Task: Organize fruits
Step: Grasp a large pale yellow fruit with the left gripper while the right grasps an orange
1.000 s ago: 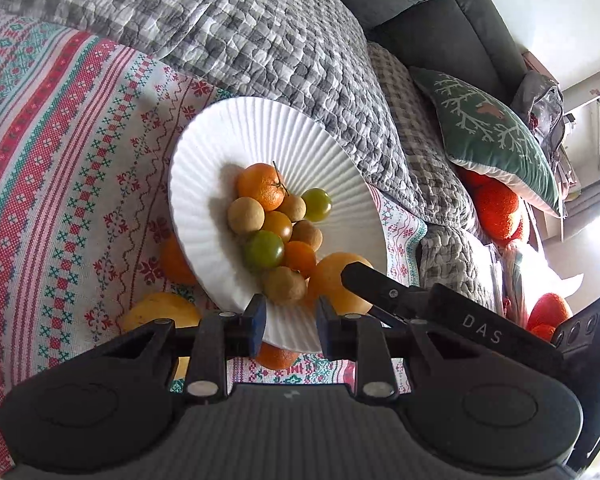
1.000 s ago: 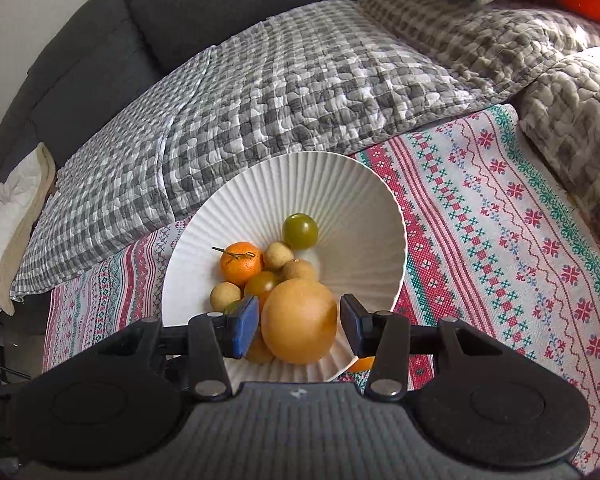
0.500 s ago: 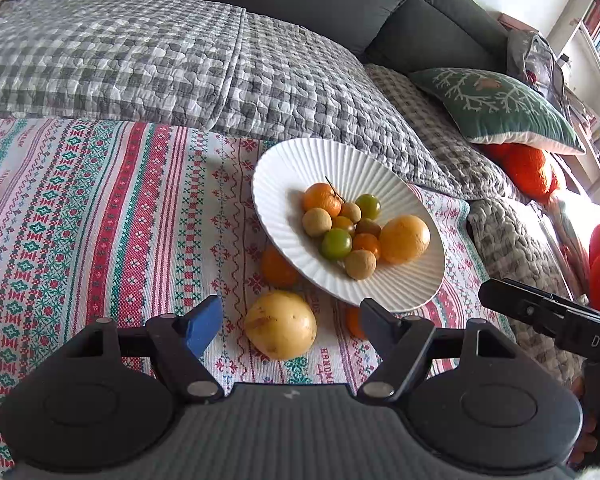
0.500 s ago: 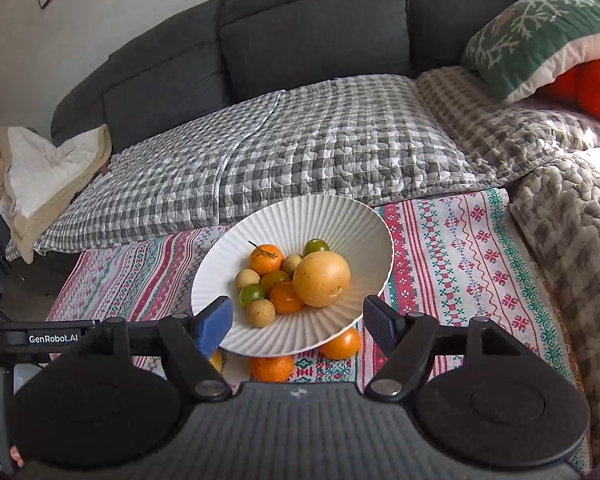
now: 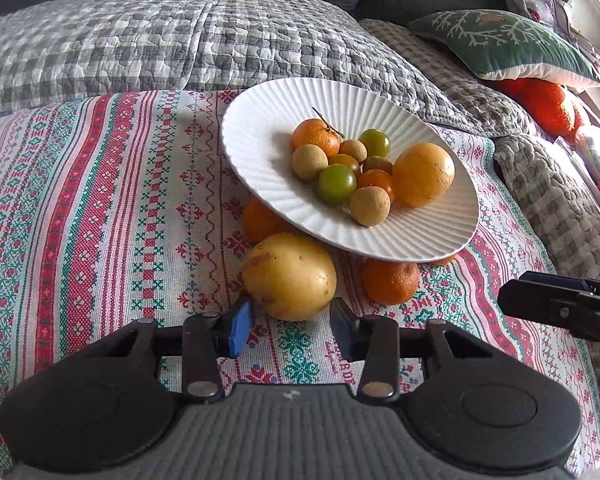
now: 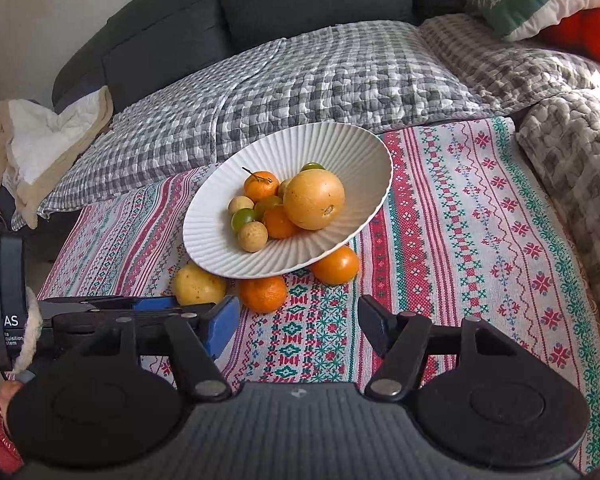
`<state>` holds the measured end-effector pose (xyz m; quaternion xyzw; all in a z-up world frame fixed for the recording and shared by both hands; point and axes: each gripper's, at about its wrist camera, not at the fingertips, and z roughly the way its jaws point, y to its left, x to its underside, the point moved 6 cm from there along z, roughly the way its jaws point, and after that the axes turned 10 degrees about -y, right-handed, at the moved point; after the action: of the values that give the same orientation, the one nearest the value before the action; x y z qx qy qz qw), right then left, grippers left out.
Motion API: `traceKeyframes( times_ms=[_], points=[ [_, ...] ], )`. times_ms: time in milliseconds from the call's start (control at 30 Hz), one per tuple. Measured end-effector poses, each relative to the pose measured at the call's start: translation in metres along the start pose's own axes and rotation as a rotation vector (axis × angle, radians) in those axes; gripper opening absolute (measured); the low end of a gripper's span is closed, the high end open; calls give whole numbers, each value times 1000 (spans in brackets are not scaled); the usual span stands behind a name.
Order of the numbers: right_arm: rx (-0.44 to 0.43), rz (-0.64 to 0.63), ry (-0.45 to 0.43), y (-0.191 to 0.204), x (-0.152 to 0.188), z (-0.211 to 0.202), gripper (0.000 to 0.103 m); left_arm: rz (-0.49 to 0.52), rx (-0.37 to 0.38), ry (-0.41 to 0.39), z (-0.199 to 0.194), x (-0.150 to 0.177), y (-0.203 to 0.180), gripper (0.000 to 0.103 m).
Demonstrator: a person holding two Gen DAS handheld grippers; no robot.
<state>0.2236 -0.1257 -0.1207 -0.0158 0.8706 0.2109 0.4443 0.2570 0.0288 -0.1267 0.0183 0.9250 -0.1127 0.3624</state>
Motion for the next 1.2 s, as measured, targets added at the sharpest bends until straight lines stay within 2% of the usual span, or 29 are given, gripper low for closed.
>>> traceKeyframes(
  times_ms=[133,233,267,300,367,467,533,633,733,800,833,967,1000,1067,1200],
  points=[
    [33,-69,-40,1,8,3,60,-34,29,-15,-2,-3,4,34],
    [39,-125,-68,3,15,5,58,-32,37,-22,-10,-2,7,25],
    [38,-138,-74,5,16,5,57,-29,46,-20,-15,0,8,10],
    [29,-149,-80,6,18,5,56,-30,58,-18,-21,2,9,0],
    [-4,-173,-92,10,20,4,53,-30,76,-23,-31,4,13,0],
    [-51,-234,-136,24,22,4,51,-30,55,-28,-36,1,19,1],
    [-62,-281,-180,34,23,6,52,-42,38,-41,-37,-4,22,2],
    [-65,-363,-210,47,24,16,56,-35,5,-80,-43,-9,26,15],
    [-56,-370,-174,49,29,29,57,-17,-30,-104,-53,-10,32,25],
    [-60,-337,-140,46,33,40,58,-30,-46,-131,-59,-11,40,38],
    [-55,-326,-127,45,33,46,58,-45,-44,-137,-61,-12,43,41],
    [-28,-336,-137,47,31,65,52,-94,-30,-142,-64,-11,53,43],
    [-16,-350,-136,47,31,69,49,-103,-28,-141,-64,-11,54,43],
    [33,-364,-144,44,32,75,34,-115,-18,-134,-61,-12,54,43],
    [-19,-261,-122,36,30,64,32,-111,3,-123,-52,-15,47,44]
  ],
)
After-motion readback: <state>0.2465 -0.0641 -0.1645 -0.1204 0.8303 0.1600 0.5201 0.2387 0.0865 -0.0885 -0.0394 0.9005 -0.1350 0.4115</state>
